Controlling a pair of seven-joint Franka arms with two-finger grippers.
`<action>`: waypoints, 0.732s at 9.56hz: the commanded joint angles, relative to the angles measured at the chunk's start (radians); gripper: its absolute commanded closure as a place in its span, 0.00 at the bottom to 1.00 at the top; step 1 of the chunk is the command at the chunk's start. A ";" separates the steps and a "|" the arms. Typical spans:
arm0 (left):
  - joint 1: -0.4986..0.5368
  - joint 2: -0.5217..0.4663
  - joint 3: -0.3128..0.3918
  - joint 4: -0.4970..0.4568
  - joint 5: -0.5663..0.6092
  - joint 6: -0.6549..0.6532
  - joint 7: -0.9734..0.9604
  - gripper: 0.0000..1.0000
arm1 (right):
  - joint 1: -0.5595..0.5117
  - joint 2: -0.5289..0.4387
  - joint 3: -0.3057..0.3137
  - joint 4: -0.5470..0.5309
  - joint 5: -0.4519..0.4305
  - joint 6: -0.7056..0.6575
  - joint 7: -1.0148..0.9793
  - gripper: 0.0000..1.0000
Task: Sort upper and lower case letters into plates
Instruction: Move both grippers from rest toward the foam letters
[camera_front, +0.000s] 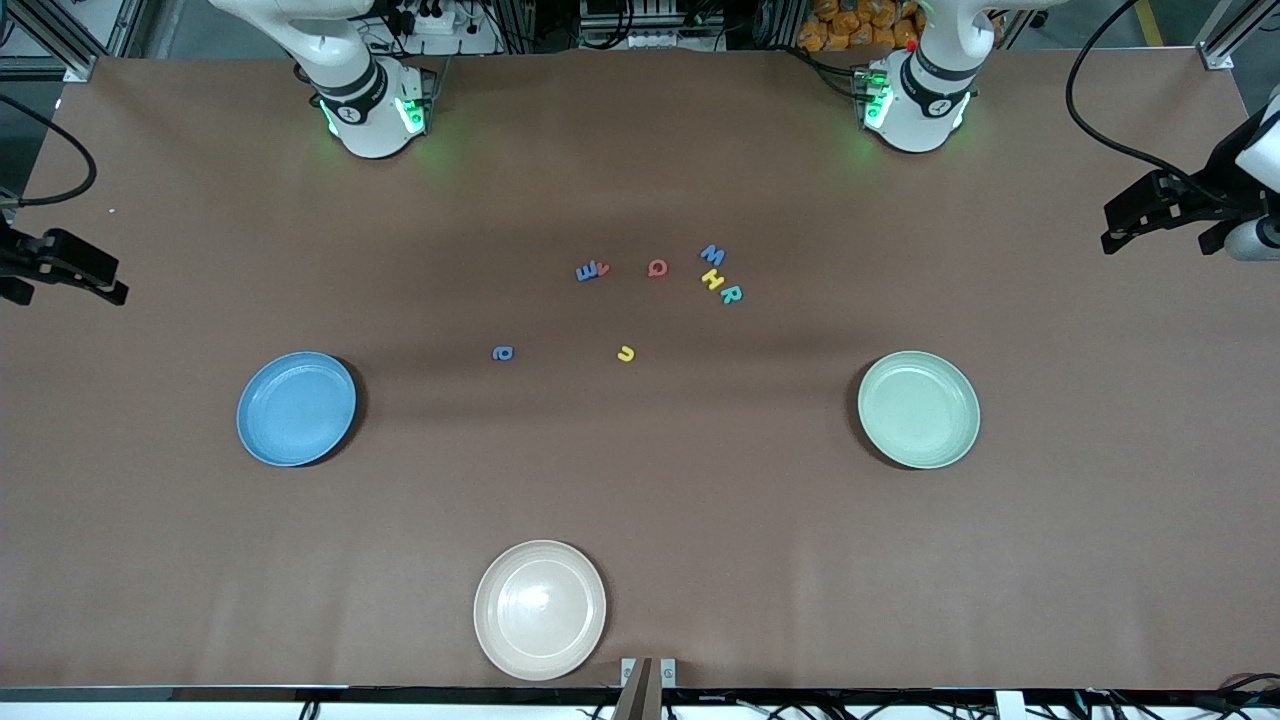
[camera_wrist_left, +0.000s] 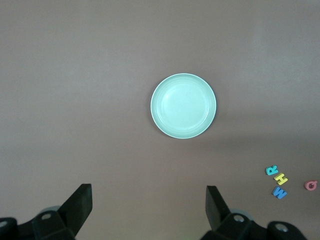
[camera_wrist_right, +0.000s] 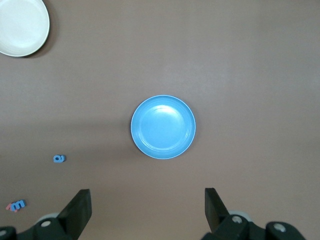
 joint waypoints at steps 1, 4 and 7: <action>0.001 -0.007 -0.010 -0.012 0.007 -0.002 -0.013 0.00 | 0.018 0.001 -0.001 0.011 -0.004 -0.028 0.014 0.00; -0.008 -0.001 -0.054 -0.122 -0.074 0.077 -0.080 0.00 | 0.141 0.001 0.000 -0.009 -0.001 -0.097 0.033 0.00; -0.009 0.018 -0.163 -0.230 -0.075 0.200 -0.270 0.00 | 0.335 0.001 -0.001 -0.123 -0.004 -0.009 0.198 0.00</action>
